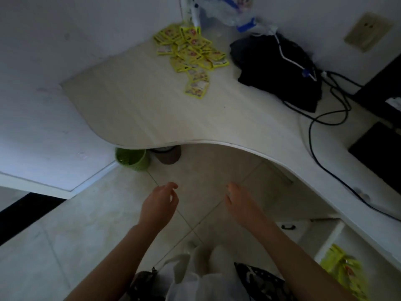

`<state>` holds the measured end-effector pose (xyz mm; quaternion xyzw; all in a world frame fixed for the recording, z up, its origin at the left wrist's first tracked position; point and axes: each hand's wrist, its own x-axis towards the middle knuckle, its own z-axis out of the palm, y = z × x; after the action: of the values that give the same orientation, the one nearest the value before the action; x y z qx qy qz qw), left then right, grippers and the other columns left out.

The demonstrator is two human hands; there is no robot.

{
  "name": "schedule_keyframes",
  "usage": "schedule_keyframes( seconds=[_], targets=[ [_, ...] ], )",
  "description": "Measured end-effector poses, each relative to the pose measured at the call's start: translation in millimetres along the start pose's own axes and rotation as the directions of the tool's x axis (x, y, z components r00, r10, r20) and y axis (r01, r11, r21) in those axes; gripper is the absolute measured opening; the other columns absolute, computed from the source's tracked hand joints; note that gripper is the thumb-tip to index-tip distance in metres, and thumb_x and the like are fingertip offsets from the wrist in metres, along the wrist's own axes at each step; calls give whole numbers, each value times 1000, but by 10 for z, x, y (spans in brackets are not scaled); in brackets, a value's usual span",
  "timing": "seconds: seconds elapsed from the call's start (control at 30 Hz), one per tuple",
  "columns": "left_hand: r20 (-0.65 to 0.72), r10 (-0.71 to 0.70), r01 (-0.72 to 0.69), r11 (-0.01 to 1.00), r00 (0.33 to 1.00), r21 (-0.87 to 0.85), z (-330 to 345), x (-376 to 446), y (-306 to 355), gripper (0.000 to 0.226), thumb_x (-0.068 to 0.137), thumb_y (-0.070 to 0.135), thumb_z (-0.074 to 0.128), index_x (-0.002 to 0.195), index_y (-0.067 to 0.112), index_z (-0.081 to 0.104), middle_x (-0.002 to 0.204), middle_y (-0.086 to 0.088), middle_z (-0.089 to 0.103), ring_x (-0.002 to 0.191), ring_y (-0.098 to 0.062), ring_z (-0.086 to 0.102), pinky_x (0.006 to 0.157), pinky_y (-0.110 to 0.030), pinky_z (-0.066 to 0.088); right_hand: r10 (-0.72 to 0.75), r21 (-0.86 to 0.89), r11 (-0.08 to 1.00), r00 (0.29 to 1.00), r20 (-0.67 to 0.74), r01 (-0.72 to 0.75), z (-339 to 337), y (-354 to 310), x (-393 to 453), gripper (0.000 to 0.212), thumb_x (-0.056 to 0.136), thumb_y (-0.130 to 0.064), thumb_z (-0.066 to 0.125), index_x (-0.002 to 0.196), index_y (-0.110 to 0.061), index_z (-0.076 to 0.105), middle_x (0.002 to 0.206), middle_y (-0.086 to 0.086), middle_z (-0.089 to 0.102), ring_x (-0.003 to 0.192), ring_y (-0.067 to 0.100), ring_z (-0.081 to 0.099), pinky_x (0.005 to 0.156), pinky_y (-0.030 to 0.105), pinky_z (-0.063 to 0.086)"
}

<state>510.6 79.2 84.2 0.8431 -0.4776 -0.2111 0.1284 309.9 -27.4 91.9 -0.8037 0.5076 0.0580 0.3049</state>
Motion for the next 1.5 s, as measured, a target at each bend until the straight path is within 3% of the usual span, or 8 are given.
schedule_keyframes(
  seconds=[0.23, 0.4, 0.67, 0.9, 1.3, 1.4, 1.5],
  targets=[
    [-68, -16, 12, 999, 998, -53, -432, 882, -148, 26, 92, 23, 53, 117, 21, 60, 104, -2, 67, 99, -21, 61, 81, -32, 50, -112, -2, 994, 992, -58, 112, -357, -521, 920, 34, 94, -18, 46, 124, -4, 51, 119, 19, 59, 111, 35, 55, 93, 43, 45],
    [-101, -21, 13, 997, 995, -75, -636, 1564, -133, 24, 92, 25, 51, 115, 24, 59, 98, -2, 67, 97, -21, 61, 82, -36, 52, -181, -59, 982, 981, -70, 177, -677, -760, 1585, 35, 97, -24, 44, 130, -14, 47, 124, 7, 57, 114, 24, 53, 93, 38, 46],
    [-110, -74, 66, 995, 991, -70, -875, 2576, -63, 24, 91, 26, 51, 114, 27, 59, 95, 2, 67, 96, -19, 61, 78, -32, 50, -231, -120, 967, 973, -25, 227, -1185, -977, 2622, 35, 98, -28, 42, 130, -13, 47, 125, 8, 56, 114, 25, 52, 92, 38, 47],
    [-79, -23, 21, 999, 997, -24, -1182, 3461, -91, 26, 93, 24, 49, 118, 23, 58, 99, 2, 66, 101, -20, 58, 81, -33, 49, -228, -174, 960, 973, -23, 221, -1484, -1201, 3434, 30, 98, -27, 43, 120, -9, 50, 115, 12, 57, 105, 30, 55, 81, 38, 47],
    [47, 103, -106, 991, 994, 76, -1711, 5034, -377, 28, 95, 24, 46, 121, 21, 55, 120, 0, 61, 113, -21, 54, 90, -37, 49, -70, -59, 996, 995, -77, 65, -1785, -1644, 4684, 32, 98, -24, 45, 125, -8, 50, 119, 14, 55, 110, 31, 54, 86, 43, 50],
    [49, 72, -75, 996, 996, 44, -1738, 5393, -410, 27, 93, 24, 48, 119, 21, 56, 119, -1, 62, 113, -22, 55, 92, -37, 47, -47, -58, 997, 996, -78, 42, -1799, -1681, 4972, 31, 97, -23, 46, 123, -7, 51, 119, 14, 55, 110, 31, 54, 86, 42, 50],
    [55, -70, 73, 995, 996, -62, -1703, 5764, -417, 25, 90, 25, 52, 114, 22, 60, 115, -2, 66, 109, -25, 59, 92, -37, 49, -37, -79, 996, 996, -87, 30, -1822, -1691, 5242, 33, 97, -22, 47, 126, -6, 51, 121, 14, 55, 110, 30, 55, 88, 38, 49]
  ],
)
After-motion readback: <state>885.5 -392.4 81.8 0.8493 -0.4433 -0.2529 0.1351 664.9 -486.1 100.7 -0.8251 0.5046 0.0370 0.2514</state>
